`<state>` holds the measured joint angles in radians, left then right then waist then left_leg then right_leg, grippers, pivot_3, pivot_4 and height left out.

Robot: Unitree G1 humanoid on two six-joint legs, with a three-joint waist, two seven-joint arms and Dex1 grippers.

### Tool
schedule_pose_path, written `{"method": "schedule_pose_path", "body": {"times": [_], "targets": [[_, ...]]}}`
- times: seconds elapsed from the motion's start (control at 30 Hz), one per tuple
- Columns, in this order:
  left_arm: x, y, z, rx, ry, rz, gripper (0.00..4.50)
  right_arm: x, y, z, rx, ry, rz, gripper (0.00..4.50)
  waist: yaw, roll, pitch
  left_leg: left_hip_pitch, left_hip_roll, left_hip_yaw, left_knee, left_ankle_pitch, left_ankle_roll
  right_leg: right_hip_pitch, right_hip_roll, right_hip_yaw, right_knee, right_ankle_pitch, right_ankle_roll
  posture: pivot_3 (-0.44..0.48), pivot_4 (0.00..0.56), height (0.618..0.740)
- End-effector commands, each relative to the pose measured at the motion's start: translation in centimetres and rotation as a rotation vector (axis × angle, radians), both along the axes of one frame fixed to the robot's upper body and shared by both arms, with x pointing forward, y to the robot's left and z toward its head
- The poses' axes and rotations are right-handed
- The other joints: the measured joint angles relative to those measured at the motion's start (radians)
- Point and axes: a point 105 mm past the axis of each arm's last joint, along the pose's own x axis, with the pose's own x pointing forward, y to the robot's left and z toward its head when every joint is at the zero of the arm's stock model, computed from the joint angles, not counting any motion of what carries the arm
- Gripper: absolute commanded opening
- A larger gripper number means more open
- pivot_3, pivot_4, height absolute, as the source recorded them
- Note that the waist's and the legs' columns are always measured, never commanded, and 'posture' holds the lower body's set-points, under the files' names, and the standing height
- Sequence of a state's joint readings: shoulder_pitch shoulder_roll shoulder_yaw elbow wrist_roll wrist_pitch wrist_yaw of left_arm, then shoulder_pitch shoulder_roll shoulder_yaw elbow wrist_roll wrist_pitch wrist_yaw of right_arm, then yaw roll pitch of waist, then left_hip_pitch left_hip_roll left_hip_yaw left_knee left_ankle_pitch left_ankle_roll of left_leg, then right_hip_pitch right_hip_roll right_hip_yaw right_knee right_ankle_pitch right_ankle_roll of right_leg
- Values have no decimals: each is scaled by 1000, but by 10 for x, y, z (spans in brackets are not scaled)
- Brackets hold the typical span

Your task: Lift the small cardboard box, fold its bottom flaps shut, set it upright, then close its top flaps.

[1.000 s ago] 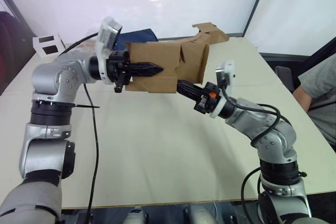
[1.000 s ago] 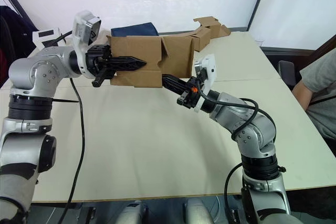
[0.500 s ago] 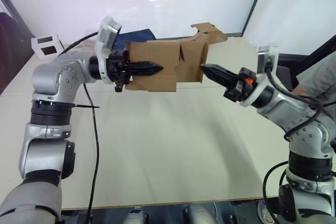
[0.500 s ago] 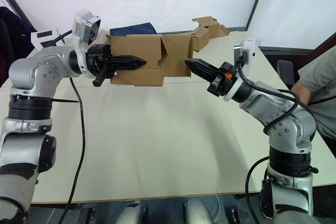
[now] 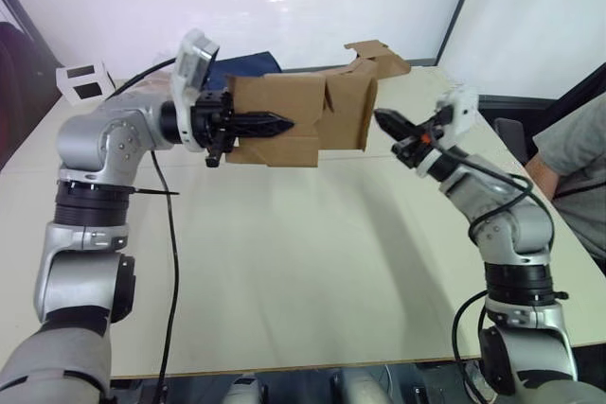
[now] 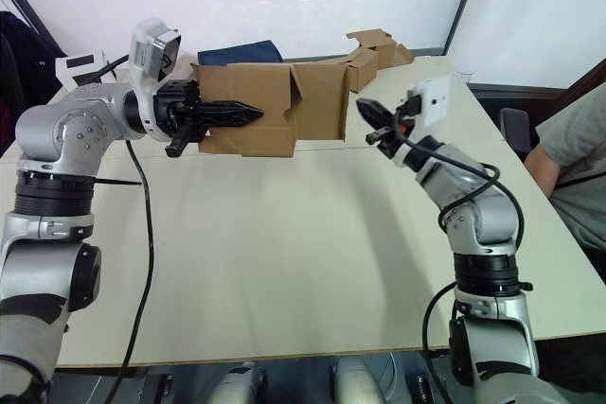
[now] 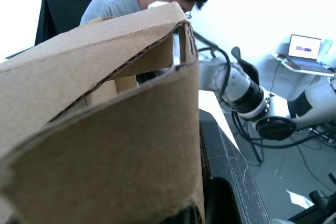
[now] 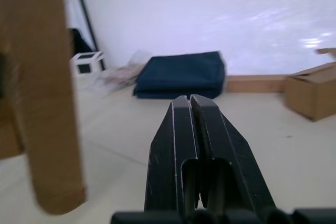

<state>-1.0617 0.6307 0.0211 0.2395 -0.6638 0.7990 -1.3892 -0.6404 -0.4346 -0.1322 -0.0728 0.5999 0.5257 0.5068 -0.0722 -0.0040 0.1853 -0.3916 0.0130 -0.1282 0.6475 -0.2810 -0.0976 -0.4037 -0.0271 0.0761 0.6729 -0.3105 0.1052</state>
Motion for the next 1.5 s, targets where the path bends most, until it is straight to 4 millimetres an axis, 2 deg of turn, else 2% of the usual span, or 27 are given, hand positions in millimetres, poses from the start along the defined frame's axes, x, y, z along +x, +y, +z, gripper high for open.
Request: {"method": "schedule_pose_path", "body": {"times": [0.03, 0.27, 0.47, 0.77, 0.87, 0.93, 1.4, 1.5], "targets": [[-3, 5, 9, -10, -41, 15, 0, -28, 24, 22, 68, -74, 176, 42, 1, 0, 0, 0, 0, 0, 0, 0, 0, 0, 0, 0, 0, 0, 0, 0, 150, 740], [-2, 7, 8, -4, -35, 19, 0, -50, 36, 35, 272, -22, 323, 42, 2, 0, 0, 0, 0, 0, 0, 0, 0, 1, 0, 0, 0, 0, 0, 0, 150, 740], [1, 6, 8, -5, -32, 18, 0, -63, 49, 25, 288, 50, 420, 42, 2, 0, 0, 0, 0, 0, 0, 0, 0, 0, 0, 0, 0, 0, 0, 0, 150, 740], [-2, 6, 6, -4, -22, 10, 0, -69, 60, 15, 393, 110, 467, 42, 1, 0, 0, 0, 0, 0, 0, -1, 1, 0, 0, 0, 0, 0, 0, 0, 150, 740], [-2, 6, 6, -3, -22, 8, 0, -69, 62, 14, 434, 132, 477, 641, 1, 0, 0, 0, 0, 0, 0, -1, 1, 0, 0, 0, 0, 0, 0, 0, 150, 740], [-3, 6, 6, -3, -20, 5, 0, -69, 62, 13, 469, 148, 493, 1475, 1, 0, 0, 0, 0, 0, 0, -1, 1, 0, 0, 0, 0, 0, 0, 0, 150, 740], [-2, 6, 7, -8, -18, 7, 0, -75, 64, 10, 562, 191, 528, 1475, 1, 0, 0, 0, 0, 0, 0, -1, 1, 0, 0, 0, 1, 0, 0, 0, 150, 740], [-2, 6, 7, -9, -18, 5, 0, -74, 63, 8, 567, 197, 521, 740, 1, 0, 0, 0, 0, 0, 0, -1, 2, 0, 0, 0, 1, 0, 0, 0, 150, 740]]}}
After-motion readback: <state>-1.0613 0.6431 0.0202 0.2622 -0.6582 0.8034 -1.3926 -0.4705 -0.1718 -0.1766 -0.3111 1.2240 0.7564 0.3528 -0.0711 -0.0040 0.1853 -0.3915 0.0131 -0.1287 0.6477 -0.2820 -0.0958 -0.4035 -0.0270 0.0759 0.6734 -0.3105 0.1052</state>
